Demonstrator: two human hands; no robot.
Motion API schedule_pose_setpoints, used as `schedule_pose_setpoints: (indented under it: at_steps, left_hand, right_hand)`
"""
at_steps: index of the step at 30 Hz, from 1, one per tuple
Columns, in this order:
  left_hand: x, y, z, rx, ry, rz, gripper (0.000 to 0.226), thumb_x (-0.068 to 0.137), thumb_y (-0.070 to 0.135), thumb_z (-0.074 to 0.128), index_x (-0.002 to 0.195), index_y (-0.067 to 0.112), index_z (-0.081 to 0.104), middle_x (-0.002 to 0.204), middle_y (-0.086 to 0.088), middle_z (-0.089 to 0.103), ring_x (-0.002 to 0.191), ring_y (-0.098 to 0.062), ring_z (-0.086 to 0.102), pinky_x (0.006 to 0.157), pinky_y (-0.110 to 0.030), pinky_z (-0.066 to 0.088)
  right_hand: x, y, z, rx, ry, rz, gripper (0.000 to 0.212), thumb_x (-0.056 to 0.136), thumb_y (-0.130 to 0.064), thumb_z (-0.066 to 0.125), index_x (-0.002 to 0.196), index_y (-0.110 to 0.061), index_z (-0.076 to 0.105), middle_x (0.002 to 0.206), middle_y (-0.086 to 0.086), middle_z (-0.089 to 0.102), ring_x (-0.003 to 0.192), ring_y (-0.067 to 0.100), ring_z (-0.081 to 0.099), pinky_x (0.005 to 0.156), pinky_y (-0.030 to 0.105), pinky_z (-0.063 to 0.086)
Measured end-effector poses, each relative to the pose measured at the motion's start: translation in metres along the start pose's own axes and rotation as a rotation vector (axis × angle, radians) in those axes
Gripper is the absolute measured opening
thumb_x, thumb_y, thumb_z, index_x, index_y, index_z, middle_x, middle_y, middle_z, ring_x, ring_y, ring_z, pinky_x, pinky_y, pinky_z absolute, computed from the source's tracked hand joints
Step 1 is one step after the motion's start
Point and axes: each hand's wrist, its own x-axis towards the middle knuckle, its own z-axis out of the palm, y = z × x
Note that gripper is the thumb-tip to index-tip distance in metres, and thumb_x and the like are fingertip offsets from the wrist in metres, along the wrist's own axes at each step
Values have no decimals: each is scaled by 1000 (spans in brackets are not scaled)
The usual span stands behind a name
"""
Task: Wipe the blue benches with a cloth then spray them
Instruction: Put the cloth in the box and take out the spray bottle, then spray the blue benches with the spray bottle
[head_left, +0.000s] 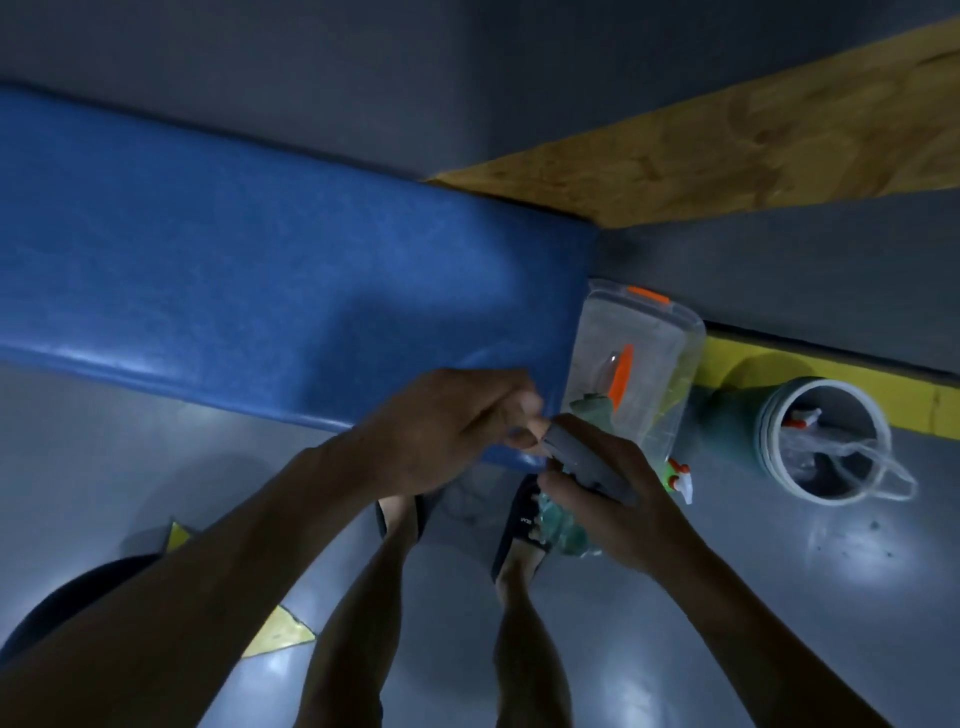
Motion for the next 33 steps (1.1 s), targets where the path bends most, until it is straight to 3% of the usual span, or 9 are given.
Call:
schedule_pose_setpoints:
  at_steps: [4, 8, 10, 13, 16, 21, 25, 29, 33]
  left_hand:
    - [-23, -19, 28, -75, 193, -294, 26, 101, 41, 36, 91, 30, 57, 76, 6, 63, 66, -12, 64, 69, -40, 55]
    - [-51, -22, 55, -150, 354, -456, 30, 92, 49, 35, 85, 32, 59, 75, 4, 66, 66, -17, 66, 69, -46, 57]
    - [-61, -22, 67, -219, 420, -547, 33, 84, 52, 36, 83, 32, 61, 74, 3, 68, 66, -19, 66, 70, -47, 57]
    - [-73, -21, 84, -284, 495, -624, 35, 78, 54, 38, 80, 30, 63, 71, 2, 68, 63, -18, 66, 66, -41, 55]
    - [-79, -22, 95, -293, 526, -654, 34, 76, 55, 38, 77, 32, 63, 70, 1, 67, 62, -18, 64, 63, -36, 52]
    - [-83, -33, 97, -247, 548, -653, 38, 82, 61, 36, 80, 35, 63, 71, 4, 68, 67, -18, 67, 66, -40, 56]
    - [-84, -39, 95, -270, 576, -606, 39, 86, 62, 37, 83, 34, 63, 73, 5, 68, 69, -18, 67, 65, -34, 53]
    - [-85, -38, 93, -279, 588, -572, 40, 86, 64, 37, 85, 33, 63, 74, 7, 68, 69, -12, 66, 63, -25, 51]
    - [-89, -36, 90, -256, 585, -564, 41, 85, 67, 35, 86, 35, 62, 77, 9, 69, 69, -8, 66, 61, -16, 50]
  right_hand:
    - [-24, 34, -13, -88, 88, 1, 43, 84, 16, 56, 101, -22, 65, 70, -28, 59, 57, -5, 52, 58, 7, 33]
    - [-52, 74, -27, -156, 208, 51, 44, 80, -1, 55, 101, -39, 62, 74, -26, 60, 62, -2, 54, 60, 12, 36]
    - [-60, 90, -30, -151, 195, 113, 39, 80, -10, 54, 106, -37, 65, 85, -22, 67, 73, 0, 60, 65, 16, 42]
    - [-67, 105, -28, -211, 137, 157, 34, 80, -16, 53, 104, -36, 66, 81, -21, 65, 70, 0, 59, 62, 12, 38]
    - [-72, 119, -23, -227, 122, 181, 44, 84, -5, 58, 106, -41, 65, 83, -25, 64, 76, -2, 60, 64, 8, 38]
    - [-75, 140, -15, -317, 170, 223, 36, 85, -13, 62, 113, -37, 67, 96, -18, 68, 91, 3, 65, 77, 23, 49]
    - [-66, 138, -21, -308, 177, 241, 27, 79, -25, 53, 103, -28, 65, 89, -10, 68, 81, 10, 64, 71, 36, 52]
    - [-34, 118, -37, -297, 215, 228, 26, 83, -19, 59, 107, -29, 65, 93, -8, 68, 83, 14, 64, 71, 38, 51]
    - [6, 106, -48, -388, 240, 220, 5, 89, -27, 61, 91, -23, 60, 80, -6, 63, 77, 16, 61, 70, 39, 52]
